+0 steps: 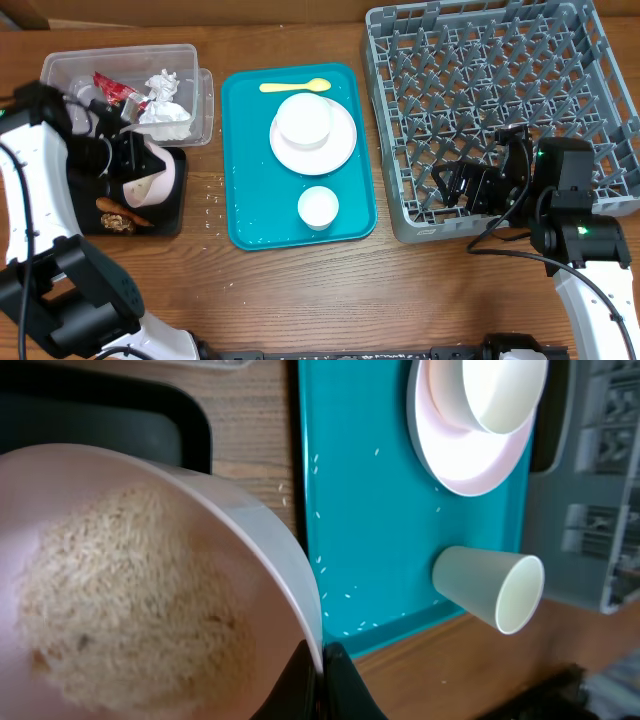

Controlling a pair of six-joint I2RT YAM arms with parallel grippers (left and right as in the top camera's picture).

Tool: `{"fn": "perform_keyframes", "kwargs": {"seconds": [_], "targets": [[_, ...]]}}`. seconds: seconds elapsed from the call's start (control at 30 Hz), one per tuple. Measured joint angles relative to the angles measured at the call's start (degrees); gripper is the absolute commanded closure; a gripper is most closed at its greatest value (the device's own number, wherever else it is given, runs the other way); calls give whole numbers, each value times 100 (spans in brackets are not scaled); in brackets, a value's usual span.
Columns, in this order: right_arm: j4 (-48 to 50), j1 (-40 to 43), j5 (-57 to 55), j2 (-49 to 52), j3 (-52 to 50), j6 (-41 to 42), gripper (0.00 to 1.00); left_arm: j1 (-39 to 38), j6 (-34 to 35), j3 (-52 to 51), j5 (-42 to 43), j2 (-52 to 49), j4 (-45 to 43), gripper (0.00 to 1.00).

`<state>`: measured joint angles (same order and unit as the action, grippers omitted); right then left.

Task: Sort waste into correct bins and load items into the dishwasher
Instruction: 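Pour the rice onto the black tray with the left gripper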

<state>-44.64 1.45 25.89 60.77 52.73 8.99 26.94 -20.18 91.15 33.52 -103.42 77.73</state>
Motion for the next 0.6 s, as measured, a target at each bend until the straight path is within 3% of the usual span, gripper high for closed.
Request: {"fn": "perform_keyframes", "kwargs": {"seconds": [0.33, 0.6], "targets": [[-68, 0, 4, 0, 0, -2, 0, 1102, -603, -1298, 2682, 0, -1515, 96], [-120, 0, 2, 0, 0, 0, 0, 1770, -684, -1952, 4015, 0, -2000, 96]]}}
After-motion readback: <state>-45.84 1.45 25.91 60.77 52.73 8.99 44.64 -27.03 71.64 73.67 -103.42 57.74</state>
